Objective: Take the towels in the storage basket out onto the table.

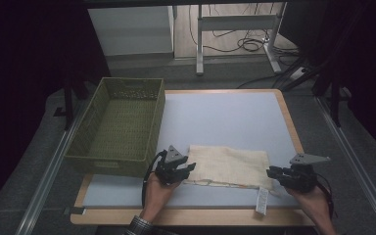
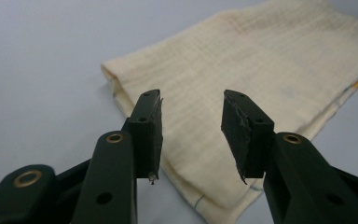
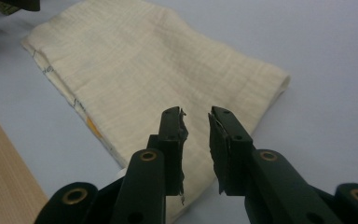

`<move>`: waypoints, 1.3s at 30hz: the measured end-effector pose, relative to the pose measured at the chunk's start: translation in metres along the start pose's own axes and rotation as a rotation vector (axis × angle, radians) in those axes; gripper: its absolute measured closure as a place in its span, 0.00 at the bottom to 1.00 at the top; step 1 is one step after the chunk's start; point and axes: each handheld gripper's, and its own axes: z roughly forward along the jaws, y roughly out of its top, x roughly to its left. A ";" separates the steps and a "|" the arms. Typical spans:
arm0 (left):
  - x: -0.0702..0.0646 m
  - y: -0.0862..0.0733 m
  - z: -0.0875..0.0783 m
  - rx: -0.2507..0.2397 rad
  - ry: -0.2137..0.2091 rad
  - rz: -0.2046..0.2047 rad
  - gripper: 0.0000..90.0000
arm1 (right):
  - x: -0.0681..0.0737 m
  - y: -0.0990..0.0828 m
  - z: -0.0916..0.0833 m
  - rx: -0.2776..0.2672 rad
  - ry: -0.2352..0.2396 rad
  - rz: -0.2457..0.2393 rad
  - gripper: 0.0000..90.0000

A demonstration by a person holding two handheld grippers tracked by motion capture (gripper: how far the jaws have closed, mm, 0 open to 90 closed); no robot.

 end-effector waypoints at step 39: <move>0.047 0.035 0.068 0.093 0.103 -0.095 0.79 | -0.046 0.028 0.064 0.066 -0.093 0.040 0.95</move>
